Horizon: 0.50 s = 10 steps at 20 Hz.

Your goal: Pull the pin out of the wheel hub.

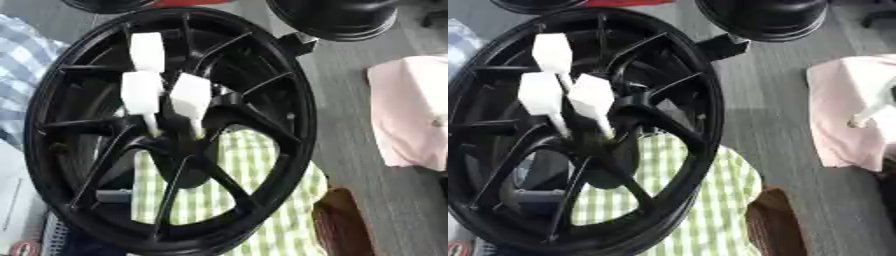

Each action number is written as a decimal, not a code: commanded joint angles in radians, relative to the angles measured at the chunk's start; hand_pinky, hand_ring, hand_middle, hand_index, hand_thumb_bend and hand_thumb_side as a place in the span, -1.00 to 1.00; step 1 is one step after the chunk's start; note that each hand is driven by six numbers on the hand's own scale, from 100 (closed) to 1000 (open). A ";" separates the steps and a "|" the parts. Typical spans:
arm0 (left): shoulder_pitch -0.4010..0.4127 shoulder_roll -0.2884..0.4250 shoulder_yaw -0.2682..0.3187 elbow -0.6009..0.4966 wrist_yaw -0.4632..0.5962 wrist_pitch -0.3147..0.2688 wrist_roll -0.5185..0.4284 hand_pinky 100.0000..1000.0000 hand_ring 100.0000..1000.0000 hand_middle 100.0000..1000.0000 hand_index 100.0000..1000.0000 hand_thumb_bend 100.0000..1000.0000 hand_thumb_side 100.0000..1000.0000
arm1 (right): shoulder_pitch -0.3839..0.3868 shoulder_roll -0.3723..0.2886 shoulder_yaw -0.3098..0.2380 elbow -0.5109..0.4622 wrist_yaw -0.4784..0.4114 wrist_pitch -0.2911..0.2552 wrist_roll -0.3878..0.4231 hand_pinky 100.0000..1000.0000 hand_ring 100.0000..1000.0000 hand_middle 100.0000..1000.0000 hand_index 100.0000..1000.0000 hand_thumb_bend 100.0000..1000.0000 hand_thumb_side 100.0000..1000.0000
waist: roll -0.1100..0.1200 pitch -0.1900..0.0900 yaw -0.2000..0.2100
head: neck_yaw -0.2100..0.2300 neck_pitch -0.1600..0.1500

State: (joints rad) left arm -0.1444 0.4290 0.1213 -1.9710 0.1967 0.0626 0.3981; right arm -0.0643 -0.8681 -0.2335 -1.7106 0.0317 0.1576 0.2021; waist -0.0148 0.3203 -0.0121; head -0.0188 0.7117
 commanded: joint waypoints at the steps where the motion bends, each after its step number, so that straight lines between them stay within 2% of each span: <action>1: -0.002 0.011 0.012 -0.018 0.001 0.000 0.006 0.38 0.20 0.17 0.51 -1.00 0.46 | 0.004 -0.015 -0.029 0.009 0.004 -0.001 -0.004 0.92 0.87 0.80 0.80 -0.42 -0.87 | -0.001 -0.030 -0.004 | 0.007 -0.003; 2: -0.002 0.012 0.013 -0.017 0.002 0.001 0.006 0.38 0.20 0.17 0.51 -1.00 0.46 | 0.010 -0.003 -0.039 0.015 0.000 -0.001 -0.008 0.92 0.88 0.80 0.80 -0.42 -0.94 | -0.002 -0.031 -0.006 | 0.007 -0.003; 4: -0.001 0.014 0.013 -0.017 0.003 0.002 0.006 0.38 0.20 0.17 0.51 -1.00 0.46 | 0.015 0.006 -0.049 0.019 -0.003 -0.001 -0.012 0.92 0.87 0.80 0.80 -0.47 -0.84 | -0.004 -0.033 -0.007 | 0.007 -0.004; 5: -0.001 0.015 0.013 -0.017 0.003 0.003 0.006 0.38 0.21 0.17 0.51 -1.00 0.46 | 0.016 0.007 -0.052 0.020 -0.006 -0.001 -0.013 0.92 0.87 0.80 0.80 -0.42 -0.92 | -0.004 -0.034 -0.008 | 0.007 -0.006; 6: -0.002 0.015 0.014 -0.018 0.002 0.003 0.007 0.38 0.21 0.17 0.51 -1.00 0.46 | 0.015 0.009 -0.054 0.020 -0.008 -0.001 -0.014 0.92 0.87 0.79 0.80 -0.42 -0.90 | -0.005 -0.034 -0.007 | 0.007 -0.006; 7: -0.002 0.016 0.014 -0.018 0.002 0.003 0.007 0.38 0.21 0.17 0.51 -1.00 0.44 | 0.013 0.010 -0.055 0.018 -0.013 -0.002 -0.016 0.91 0.84 0.73 0.76 -0.48 -0.70 | -0.006 -0.034 -0.007 | 0.007 -0.005; 8: -0.002 0.016 0.014 -0.018 0.002 0.003 0.007 0.38 0.21 0.17 0.51 -1.00 0.46 | 0.010 0.011 -0.056 0.016 -0.022 -0.003 -0.021 0.91 0.84 0.73 0.76 -0.48 -0.70 | -0.006 -0.033 -0.007 | 0.007 -0.004; 9: -0.003 0.016 0.013 -0.018 0.003 0.004 0.007 0.38 0.21 0.17 0.51 -1.00 0.46 | 0.005 0.012 -0.057 0.010 -0.032 -0.005 -0.030 0.89 0.77 0.63 0.71 -0.65 -0.42 | -0.006 -0.033 -0.006 | 0.007 -0.005; 10: -0.004 0.016 0.013 -0.018 0.003 0.004 0.007 0.38 0.21 0.17 0.51 -1.00 0.46 | 0.000 0.012 -0.057 0.000 -0.047 -0.007 -0.043 0.89 0.76 0.62 0.71 -0.66 -0.41 | -0.007 -0.033 -0.005 | 0.007 -0.006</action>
State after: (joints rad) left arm -0.1420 0.4290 0.1219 -1.9710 0.1972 0.0667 0.4025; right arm -0.0563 -0.8303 -0.2712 -1.6932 -0.0002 0.1523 0.1710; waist -0.0206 0.3106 -0.0164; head -0.0129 0.7113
